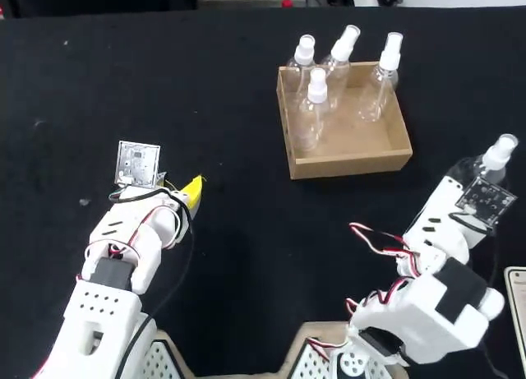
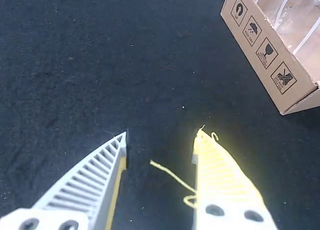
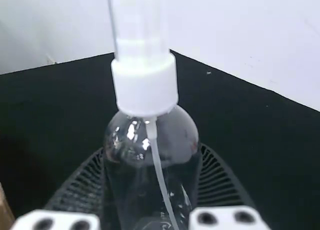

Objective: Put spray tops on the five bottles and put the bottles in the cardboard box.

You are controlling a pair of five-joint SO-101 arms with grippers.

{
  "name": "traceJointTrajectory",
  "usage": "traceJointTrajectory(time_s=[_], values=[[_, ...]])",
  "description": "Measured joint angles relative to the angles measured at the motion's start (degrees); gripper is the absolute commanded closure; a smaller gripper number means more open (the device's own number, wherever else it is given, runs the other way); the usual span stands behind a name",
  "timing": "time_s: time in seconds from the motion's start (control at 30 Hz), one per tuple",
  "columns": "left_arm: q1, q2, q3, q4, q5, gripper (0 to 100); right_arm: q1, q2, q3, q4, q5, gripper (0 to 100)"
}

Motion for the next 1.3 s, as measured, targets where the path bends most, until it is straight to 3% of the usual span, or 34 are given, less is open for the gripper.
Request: traceJointTrajectory(time_s=[0.2, 0.3, 0.5, 0.67, 0.73, 0.97, 1.3], values=[[0.0, 0.0, 0.0, 0.0, 0.0, 79, 0.0, -3.0, 0.0, -1.3, 0.0, 93.1], [0.0, 0.0, 0.0, 0.0, 0.0, 79, -0.1, -8.9, 0.0, 3.5, 0.0, 93.1], [0.0, 0.0, 0.0, 0.0, 0.0, 79, -6.4, -24.7, -6.3, 29.9, -1.1, 93.1], [0.0, 0.0, 0.0, 0.0, 0.0, 79, -13.5, -36.7, -15.3, 57.4, -9.5, 93.1], [0.0, 0.0, 0.0, 0.0, 0.0, 79, -16.8, -38.9, -16.0, 62.2, -12.1, 93.1], [0.0, 0.0, 0.0, 0.0, 0.0, 79, -27.7, -39.4, -13.7, 55.8, -13.3, 93.0], [0.0, 0.0, 0.0, 0.0, 0.0, 79, -32.9, -31.4, -12.3, 41.8, -13.5, 92.8]])
